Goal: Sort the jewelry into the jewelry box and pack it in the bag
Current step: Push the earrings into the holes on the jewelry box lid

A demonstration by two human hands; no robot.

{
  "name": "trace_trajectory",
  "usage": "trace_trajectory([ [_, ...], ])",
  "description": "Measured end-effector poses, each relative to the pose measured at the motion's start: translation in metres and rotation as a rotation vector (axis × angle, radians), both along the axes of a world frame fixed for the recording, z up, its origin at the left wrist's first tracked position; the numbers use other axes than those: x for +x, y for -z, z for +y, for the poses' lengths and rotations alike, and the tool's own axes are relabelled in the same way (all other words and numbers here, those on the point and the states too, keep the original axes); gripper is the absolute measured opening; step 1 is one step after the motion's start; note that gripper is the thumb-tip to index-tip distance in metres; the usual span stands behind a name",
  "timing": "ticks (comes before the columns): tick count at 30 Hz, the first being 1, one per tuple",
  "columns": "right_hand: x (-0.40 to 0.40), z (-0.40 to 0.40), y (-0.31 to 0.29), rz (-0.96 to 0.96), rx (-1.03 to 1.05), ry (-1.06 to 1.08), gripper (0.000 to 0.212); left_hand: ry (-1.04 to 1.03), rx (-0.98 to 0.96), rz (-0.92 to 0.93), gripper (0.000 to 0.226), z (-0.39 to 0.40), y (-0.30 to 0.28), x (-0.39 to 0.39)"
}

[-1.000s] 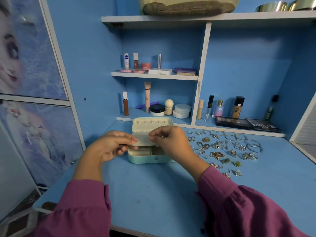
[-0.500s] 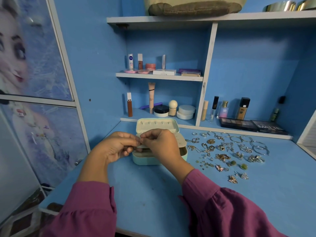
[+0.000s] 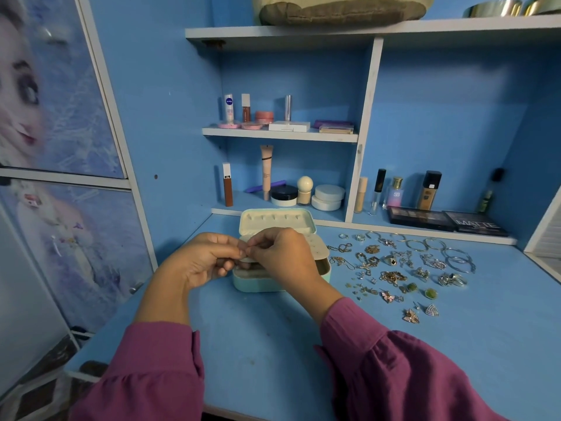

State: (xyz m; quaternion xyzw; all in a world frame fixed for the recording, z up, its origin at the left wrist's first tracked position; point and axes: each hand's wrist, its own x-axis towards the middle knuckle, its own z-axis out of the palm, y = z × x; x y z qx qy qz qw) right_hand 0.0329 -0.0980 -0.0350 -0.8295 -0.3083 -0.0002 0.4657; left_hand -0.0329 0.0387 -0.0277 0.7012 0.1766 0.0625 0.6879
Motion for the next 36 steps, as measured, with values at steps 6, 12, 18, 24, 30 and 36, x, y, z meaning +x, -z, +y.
trace_trajectory([
  [6, -0.0028, -0.0014, -0.0018, -0.06, -0.079, -0.027, 0.014, -0.02, -0.016, -0.008, 0.016, -0.0009, -0.0009, -0.0004],
  [12, -0.0021, -0.001, -0.0025, -0.067, -0.127, -0.023, 0.017, -0.032, -0.016, -0.007, 0.019, -0.0008, -0.0008, 0.0007],
  [18, -0.0008, 0.0008, -0.0013, -0.087, -0.182, -0.013, 0.015, -0.012, -0.019, 0.003, 0.019, 0.0021, 0.0016, 0.0021],
  [24, 0.0002, -0.0014, -0.0014, -0.101, -0.173, -0.047, 0.01, -0.013, -0.034, -0.002, 0.018, 0.0019, 0.0018, 0.0025],
  [30, 0.0007, -0.0037, -0.0045, -0.154, -0.23, -0.091, 0.008, -0.024, -0.041, -0.004, 0.018, 0.0029, 0.0033, 0.0036],
  [36, 0.0026, -0.0008, -0.0075, -0.211, -0.324, -0.125, 0.005, -0.026, -0.023, 0.001, 0.016, 0.0042, 0.0046, 0.0044],
])
